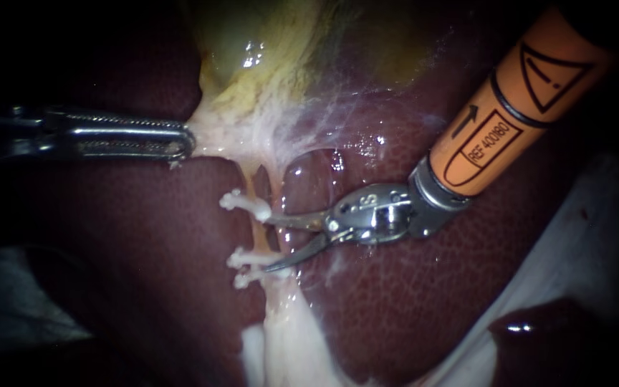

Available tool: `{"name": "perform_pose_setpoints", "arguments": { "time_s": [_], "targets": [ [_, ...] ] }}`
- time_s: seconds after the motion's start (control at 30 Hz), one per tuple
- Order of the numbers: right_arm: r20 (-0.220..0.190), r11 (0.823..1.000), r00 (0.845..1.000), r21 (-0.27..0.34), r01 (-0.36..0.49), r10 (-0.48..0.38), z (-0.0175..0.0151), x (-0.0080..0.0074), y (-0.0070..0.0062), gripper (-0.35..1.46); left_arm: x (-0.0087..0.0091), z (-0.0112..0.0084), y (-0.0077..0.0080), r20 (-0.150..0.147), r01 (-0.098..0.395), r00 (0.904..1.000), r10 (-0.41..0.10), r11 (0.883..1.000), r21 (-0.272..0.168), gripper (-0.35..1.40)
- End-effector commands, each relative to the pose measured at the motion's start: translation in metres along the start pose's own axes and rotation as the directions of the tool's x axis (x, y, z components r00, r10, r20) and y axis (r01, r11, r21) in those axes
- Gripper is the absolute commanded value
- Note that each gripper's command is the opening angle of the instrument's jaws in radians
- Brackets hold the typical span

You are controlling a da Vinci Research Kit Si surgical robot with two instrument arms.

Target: Go to the cutting position left tube

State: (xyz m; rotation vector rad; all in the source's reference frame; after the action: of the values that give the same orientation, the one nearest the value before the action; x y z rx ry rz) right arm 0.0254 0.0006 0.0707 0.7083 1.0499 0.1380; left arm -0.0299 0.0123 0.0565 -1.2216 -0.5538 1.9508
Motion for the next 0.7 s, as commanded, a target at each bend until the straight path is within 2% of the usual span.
{"name": "perform_pose_setpoints", "arguments": {
  "time_s": [0.03,0.27,0.47,0.7],
  "targets": [
    [0.0,1.0,1.0,0.001,-0.003,0.003,0.0003,0.0001,0.0,1.37,0.0,0.0,0.0,0.0,0.0,1.0,0.0,1.0,0.0,-0.35],
    [-0.011,1.0,1.0,0.014,-0.015,0.015,0.0027,0.0005,0.0002,1.34,0.0,0.0001,0.0001,0.0,0.0,1.0,0.0,1.0,0.001,-0.35],
    [-0.021,0.998,0.998,0.014,-0.064,0.065,0.0042,0.001,0.0005,1.34,0.0001,0.0002,0.0001,0.0,0.0,1.0,0.0,1.0,-0.002,-0.35],
    [-0.081,0.986,0.982,0.02,-0.168,0.17,0.0061,0.0023,0.0011,1.35,0.0002,0.0004,0.0002,0.0,0.001,1.0,-0.001,1.0,0.0,-0.35]
  ]
}}
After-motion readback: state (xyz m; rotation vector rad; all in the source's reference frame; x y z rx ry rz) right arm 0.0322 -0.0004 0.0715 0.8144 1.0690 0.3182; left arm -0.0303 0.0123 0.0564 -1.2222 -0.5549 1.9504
